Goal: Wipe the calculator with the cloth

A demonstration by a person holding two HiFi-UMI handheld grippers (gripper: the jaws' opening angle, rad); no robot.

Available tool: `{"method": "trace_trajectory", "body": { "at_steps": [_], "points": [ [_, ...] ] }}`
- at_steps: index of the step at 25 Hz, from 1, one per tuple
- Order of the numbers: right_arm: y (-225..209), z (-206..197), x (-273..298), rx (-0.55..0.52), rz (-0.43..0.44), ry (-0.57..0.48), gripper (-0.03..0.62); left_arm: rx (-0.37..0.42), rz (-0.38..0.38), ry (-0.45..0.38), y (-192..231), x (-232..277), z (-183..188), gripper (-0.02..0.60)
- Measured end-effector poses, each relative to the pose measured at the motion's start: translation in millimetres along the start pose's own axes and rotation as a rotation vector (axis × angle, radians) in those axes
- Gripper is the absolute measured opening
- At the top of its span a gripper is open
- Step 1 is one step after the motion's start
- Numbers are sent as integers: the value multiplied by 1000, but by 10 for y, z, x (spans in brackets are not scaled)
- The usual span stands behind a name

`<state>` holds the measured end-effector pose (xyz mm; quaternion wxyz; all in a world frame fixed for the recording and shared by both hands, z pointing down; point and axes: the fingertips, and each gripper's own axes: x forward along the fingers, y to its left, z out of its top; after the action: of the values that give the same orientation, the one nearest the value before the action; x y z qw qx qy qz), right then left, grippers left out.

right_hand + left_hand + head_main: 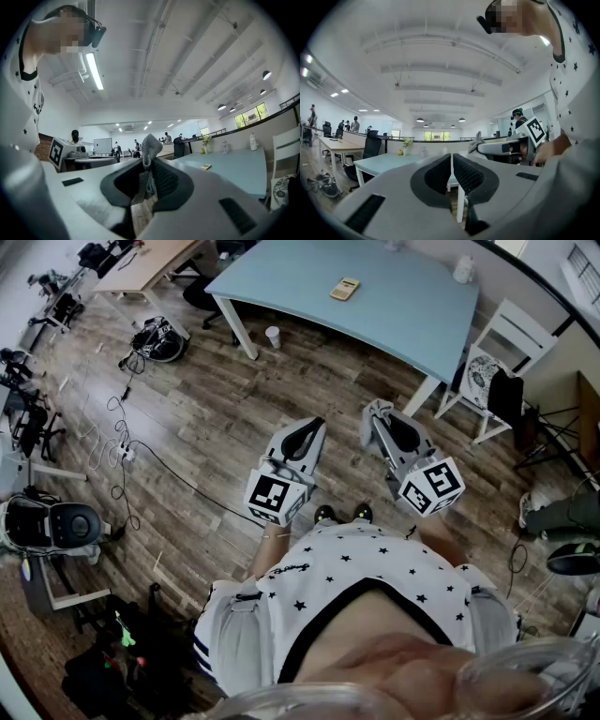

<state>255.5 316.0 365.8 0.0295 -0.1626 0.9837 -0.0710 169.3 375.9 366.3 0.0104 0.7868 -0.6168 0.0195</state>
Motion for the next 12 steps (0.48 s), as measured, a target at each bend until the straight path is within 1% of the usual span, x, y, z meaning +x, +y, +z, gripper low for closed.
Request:
{"method": "trace_trajectory", "body": {
  "at_steps": [8,12],
  "points": [
    [-78,-1,-19,6,-11,-4,48,4,-5,2,-34,73,12,40],
    [-128,-3,-67,27,-9,-12,48,6,-5,10,-86,110,-8,40]
  ]
}}
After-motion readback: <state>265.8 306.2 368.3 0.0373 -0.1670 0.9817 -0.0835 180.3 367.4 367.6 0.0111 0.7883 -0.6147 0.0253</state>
